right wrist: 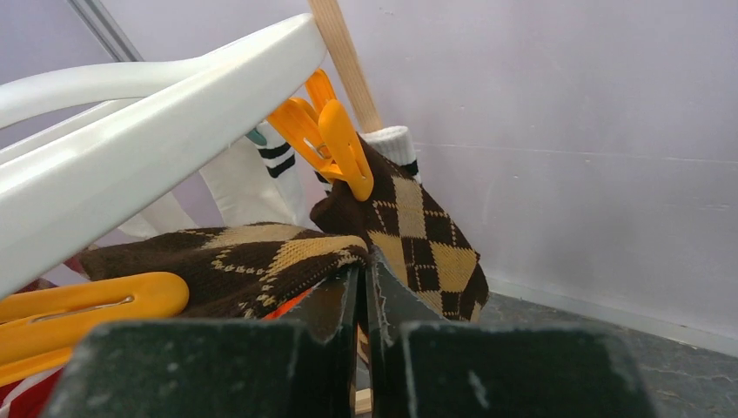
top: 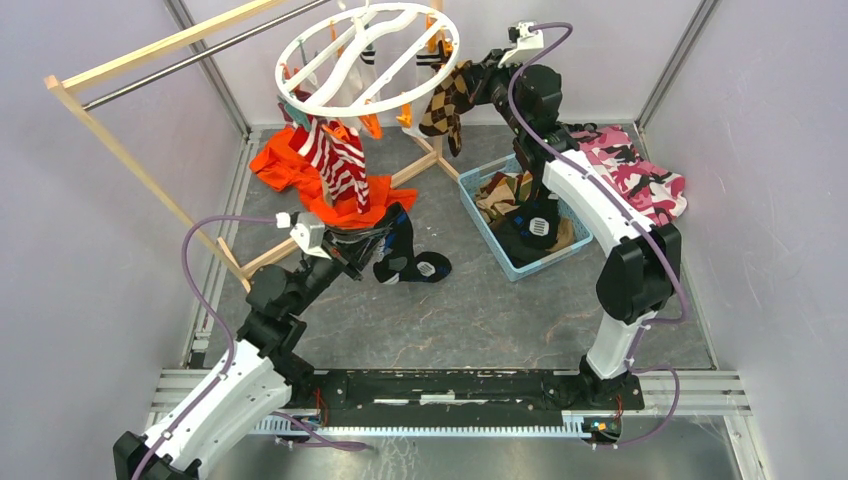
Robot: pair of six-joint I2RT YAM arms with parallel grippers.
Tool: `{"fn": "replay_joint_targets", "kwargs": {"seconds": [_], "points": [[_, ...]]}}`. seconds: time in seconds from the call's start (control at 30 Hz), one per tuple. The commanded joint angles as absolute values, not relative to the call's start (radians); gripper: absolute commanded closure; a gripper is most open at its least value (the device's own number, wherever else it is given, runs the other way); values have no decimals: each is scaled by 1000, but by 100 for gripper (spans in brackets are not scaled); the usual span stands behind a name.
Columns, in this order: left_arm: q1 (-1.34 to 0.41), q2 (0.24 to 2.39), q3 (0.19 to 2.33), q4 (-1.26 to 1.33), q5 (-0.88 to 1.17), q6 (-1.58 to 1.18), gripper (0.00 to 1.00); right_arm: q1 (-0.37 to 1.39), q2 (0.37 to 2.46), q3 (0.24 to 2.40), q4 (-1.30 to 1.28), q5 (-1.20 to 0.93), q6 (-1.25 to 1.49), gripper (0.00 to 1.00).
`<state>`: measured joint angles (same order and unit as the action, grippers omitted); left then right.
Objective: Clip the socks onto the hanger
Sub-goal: Rotate the hanger at the clothesline.
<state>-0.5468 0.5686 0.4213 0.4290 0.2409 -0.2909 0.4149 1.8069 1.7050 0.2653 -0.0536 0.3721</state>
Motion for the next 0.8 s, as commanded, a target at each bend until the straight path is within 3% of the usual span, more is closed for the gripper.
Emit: {"fn": "replay_joint_targets", "kwargs": {"seconds": [0.0, 0.57, 0.77], "points": [[-549, 586, 470, 521, 259, -333, 98, 404, 1811, 1761, 308, -90, 405, 93], [-549, 630, 475, 551, 245, -314, 98, 385, 1725, 1619, 404, -302, 361, 70], [-549, 624, 477, 546, 245, -303, 98, 385, 1722, 1620, 407, -396, 330, 55]]}}
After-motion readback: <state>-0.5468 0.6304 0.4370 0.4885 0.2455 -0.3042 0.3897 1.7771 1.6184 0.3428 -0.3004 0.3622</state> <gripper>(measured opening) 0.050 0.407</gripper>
